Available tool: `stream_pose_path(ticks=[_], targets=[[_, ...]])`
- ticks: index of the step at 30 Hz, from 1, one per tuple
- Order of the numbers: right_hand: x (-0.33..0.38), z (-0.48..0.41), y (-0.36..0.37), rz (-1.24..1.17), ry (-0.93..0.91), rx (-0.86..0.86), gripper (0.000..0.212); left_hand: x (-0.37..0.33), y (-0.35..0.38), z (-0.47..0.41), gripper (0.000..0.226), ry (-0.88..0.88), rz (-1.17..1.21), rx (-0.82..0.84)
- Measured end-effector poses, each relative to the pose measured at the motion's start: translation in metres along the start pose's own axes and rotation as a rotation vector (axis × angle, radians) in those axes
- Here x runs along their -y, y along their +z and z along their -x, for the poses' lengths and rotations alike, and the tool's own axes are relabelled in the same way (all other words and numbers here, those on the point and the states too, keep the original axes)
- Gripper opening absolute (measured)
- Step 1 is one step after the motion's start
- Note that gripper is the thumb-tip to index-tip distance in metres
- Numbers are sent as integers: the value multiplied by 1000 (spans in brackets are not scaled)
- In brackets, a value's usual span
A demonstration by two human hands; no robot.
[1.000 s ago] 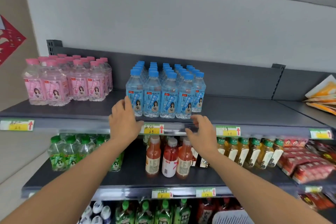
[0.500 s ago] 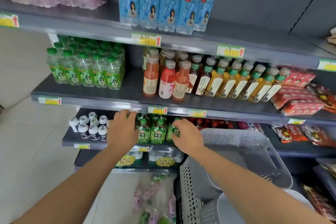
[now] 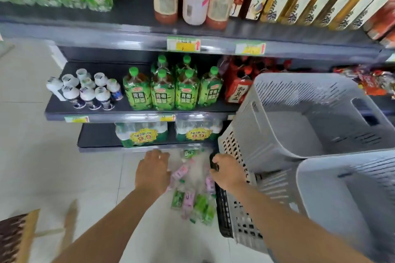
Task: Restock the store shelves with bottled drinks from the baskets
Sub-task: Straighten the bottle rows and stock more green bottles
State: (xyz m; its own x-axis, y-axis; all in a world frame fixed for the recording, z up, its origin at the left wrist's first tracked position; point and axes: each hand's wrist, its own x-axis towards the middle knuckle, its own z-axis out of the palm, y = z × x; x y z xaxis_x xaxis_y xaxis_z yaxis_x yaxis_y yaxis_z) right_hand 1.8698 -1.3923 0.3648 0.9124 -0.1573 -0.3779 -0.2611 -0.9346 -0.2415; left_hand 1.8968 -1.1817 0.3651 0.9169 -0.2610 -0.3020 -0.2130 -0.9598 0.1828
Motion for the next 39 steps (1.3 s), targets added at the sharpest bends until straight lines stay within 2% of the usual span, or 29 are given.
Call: stream_pose_path(ticks=[6, 9, 11, 14, 21, 24, 28, 31, 36, 39], targets=[[-37, -42, 127, -28, 16, 60, 24, 9, 123, -29, 49, -5, 1, 44], [-56, -64, 188, -11, -5, 78, 7, 14, 192, -44, 47, -10, -21, 82], [-68, -80, 230, -8, -11, 89, 15, 19, 238, -56, 48, -6, -27, 99], [-84, -105, 291, 25, -53, 137, 9, 27, 306, -72, 52, -11, -24, 136], [-111, -153, 405, 105, -162, 281, 22, 47, 434, -101, 46, -37, -60, 287], [-114, -169, 433, 292, -315, 319, 32, 53, 467, -113, 47, -60, -56, 360], [-114, -180, 462, 500, -505, 368, 64, 56, 496, -127, 48, -109, 5, 420], [-116, -184, 466, 540, -559, 344, 74, 54, 513, -138, 53, -187, 179, 467], [-118, -186, 480, 749, -586, 232, 40, 48, 527, -148, 74, -333, 412, 490], [-117, -191, 494, 776, -613, 263, 39, 51, 533, -147, 72, -367, 483, 500]])
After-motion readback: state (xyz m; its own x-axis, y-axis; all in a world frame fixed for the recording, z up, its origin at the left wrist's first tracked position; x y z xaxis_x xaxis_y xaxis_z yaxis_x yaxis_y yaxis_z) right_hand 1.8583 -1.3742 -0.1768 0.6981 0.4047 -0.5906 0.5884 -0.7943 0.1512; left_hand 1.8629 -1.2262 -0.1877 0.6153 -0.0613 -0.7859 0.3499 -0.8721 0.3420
